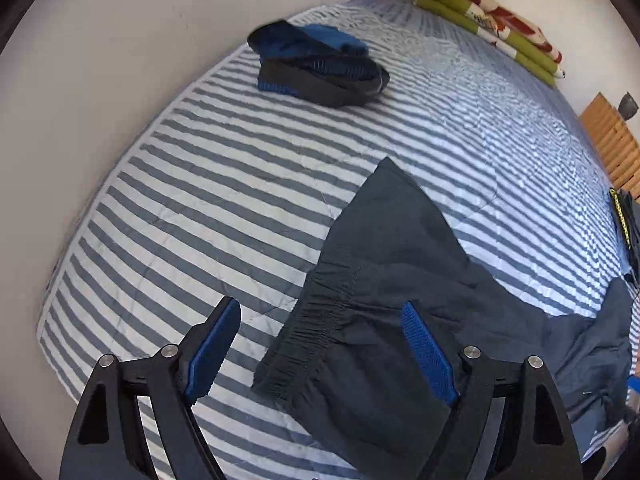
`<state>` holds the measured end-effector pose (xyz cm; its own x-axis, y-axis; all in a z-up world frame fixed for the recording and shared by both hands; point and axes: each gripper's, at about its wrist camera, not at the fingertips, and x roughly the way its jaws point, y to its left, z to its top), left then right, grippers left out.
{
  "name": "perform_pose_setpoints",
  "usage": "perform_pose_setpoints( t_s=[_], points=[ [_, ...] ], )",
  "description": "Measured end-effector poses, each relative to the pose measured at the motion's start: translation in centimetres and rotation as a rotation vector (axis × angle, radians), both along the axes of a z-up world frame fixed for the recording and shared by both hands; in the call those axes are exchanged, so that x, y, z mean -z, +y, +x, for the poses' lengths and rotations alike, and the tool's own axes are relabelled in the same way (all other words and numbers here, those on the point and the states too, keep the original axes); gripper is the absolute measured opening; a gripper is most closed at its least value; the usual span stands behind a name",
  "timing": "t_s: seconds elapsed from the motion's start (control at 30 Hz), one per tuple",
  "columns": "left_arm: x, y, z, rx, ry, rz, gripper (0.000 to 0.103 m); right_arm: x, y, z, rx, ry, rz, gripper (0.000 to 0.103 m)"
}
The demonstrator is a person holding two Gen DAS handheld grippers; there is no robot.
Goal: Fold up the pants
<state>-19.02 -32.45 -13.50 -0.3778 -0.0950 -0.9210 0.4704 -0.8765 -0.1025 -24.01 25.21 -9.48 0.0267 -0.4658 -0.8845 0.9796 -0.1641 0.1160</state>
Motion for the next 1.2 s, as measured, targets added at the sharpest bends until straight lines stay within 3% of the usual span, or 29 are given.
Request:
perform_pose_setpoints(
  t_s=[0.03, 0.1, 0.2, 0.4, 0.57, 0.67, 0.8, 1.0, 1.1, 1.17, 1.2],
  points=[
    [1.0, 0.2, 0.0, -0.001, -0.022, -0.003, 0.082, 0.0, -0.2, -1.4, 0.035, 0.021, -0.002, 0.052],
    [2.3, 0.7, 0.2, 0.010, -0.053, -0.010, 0.040, 0.2, -0.8, -3.6, 0.092, 0.040, 0.003, 0.052],
    [2.0, 1.2, 1.9, 0.034, -0.032, -0.047, 0.034, 0.7, -1.5, -6.5, 0.148, 0.068, 0.003, 0.052],
    [-1.4, -2.0, 7.5, -0.054, 0.006, -0.085, 0.034, 1.2, -2.9, -8.6, 0.165, 0.108, -0.036, 0.052],
    [-1.5, -5.9, 11.8, -0.164, -0.068, -0.115, 0.036, 0.8, -5.1, -8.3, 0.094, 0.169, -0.094, 0.052],
    [-2.4, -7.4, 12.4, -0.219, -0.029, -0.098, 0.052, 1.5, -7.4, -7.9, 0.036, 0.173, -0.054, 0.052],
    [-3.5, -6.5, 8.8, -0.156, 0.035, -0.061, 0.065, 3.8, -10.7, -7.7, -0.024, 0.151, 0.039, 0.052],
    [-1.8, -0.2, -0.9, 0.013, 0.038, -0.062, 0.064, 7.3, -13.3, -6.5, -0.077, 0.137, 0.134, 0.056],
    [-1.5, 5.4, -4.6, 0.175, 0.047, -0.057, 0.064, 8.5, -13.3, -5.4, -0.120, 0.142, 0.166, 0.056],
    [-0.5, 8.3, -6.9, 0.266, 0.007, -0.099, 0.065, 9.6, -13.2, -4.6, -0.154, 0.189, 0.192, 0.056],
    [0.1, 8.9, -7.9, 0.266, -0.026, -0.132, 0.065, 9.8, -13.0, -4.4, -0.165, 0.200, 0.193, 0.056]
  ],
)
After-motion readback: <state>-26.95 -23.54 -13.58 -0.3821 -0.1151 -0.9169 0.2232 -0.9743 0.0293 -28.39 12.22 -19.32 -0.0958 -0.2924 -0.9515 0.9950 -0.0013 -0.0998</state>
